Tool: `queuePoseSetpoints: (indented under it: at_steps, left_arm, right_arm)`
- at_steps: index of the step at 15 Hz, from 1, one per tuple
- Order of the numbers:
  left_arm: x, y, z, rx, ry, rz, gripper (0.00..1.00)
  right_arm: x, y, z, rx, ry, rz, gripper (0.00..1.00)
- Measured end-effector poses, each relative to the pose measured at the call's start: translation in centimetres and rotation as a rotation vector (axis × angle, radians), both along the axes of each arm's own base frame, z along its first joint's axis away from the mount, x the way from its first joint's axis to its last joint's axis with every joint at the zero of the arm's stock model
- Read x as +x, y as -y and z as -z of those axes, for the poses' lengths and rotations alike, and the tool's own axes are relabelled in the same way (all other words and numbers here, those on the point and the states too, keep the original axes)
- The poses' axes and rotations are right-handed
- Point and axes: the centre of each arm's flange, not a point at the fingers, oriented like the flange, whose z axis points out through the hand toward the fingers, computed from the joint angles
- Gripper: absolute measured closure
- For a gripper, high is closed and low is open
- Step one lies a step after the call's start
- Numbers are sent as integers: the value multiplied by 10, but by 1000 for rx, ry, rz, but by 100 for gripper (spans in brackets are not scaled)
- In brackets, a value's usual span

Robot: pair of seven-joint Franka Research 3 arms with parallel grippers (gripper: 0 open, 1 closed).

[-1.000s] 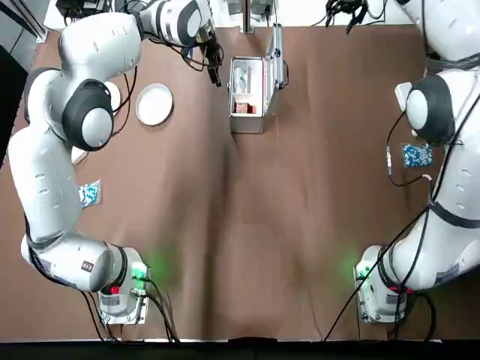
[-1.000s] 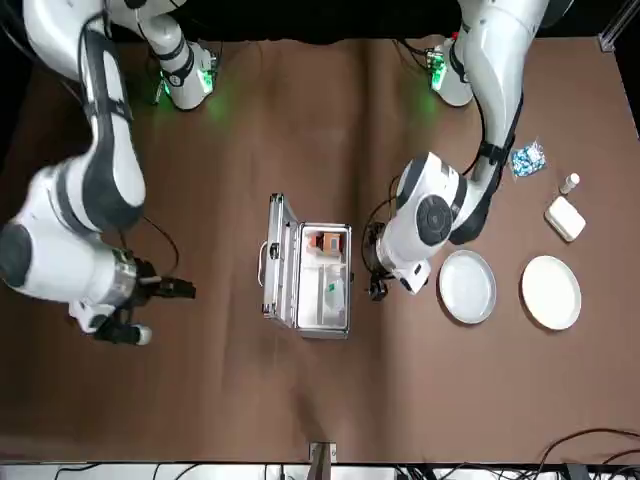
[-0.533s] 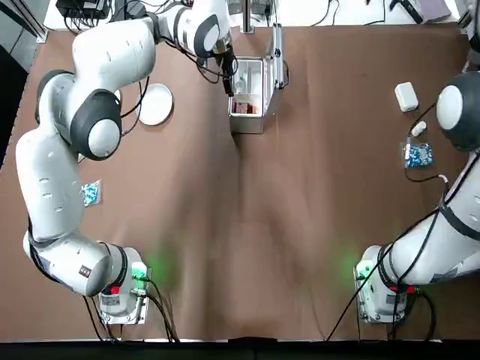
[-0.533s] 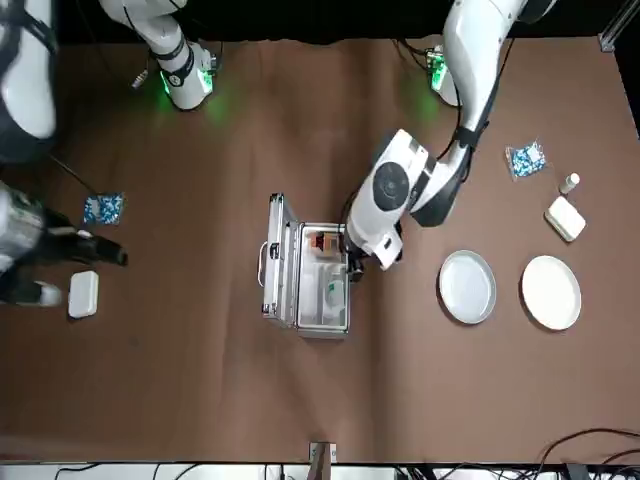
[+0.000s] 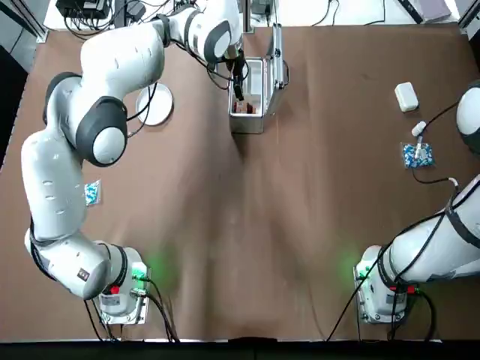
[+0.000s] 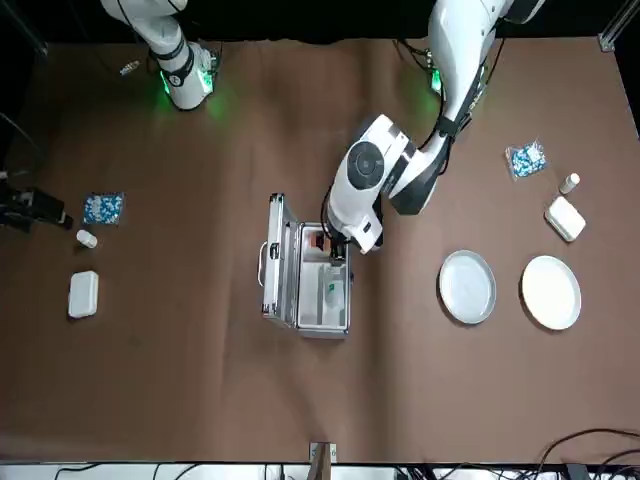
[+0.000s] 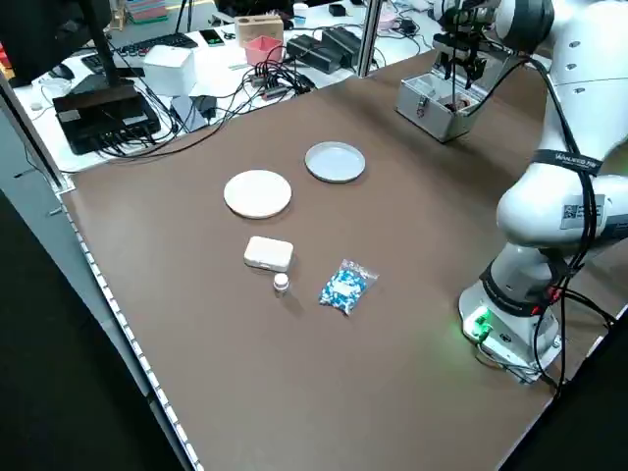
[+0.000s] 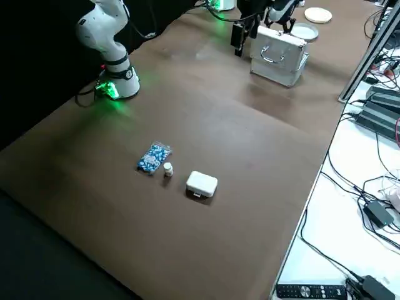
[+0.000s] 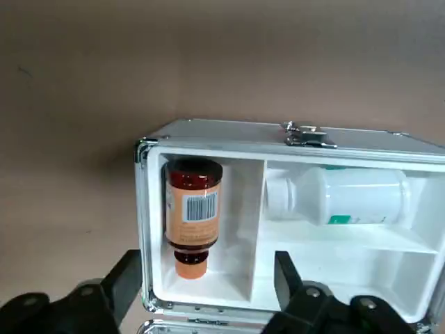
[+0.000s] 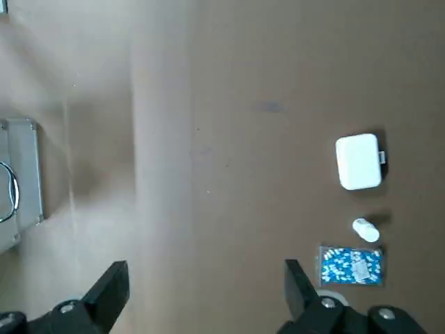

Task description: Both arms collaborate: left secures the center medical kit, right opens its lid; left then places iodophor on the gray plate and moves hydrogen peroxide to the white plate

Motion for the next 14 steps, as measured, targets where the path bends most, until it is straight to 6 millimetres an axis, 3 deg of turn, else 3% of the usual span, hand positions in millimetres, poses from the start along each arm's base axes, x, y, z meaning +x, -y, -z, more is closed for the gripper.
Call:
queuePoseSetpoints:
  at_steps: [2, 6, 8, 10, 14]
  left_arm:
    - [0, 6, 4, 7, 5, -12, 22]
    - [6, 16, 17, 18, 19, -41, 28]
    - [4, 23, 24, 27, 32, -49, 29]
    - [-5, 34, 31, 39, 36, -57, 29]
    - [-15, 45, 42, 51, 32, -52, 34]
  right_arm:
    - [-7, 17, -6, 1, -3, -12, 1]
    - [-17, 55, -13, 3, 7, -7, 1]
    - [-17, 51, -8, 5, -4, -18, 1]
    - [-13, 36, -2, -32, -11, -49, 1]
    - [-13, 19, -9, -60, 30, -78, 1]
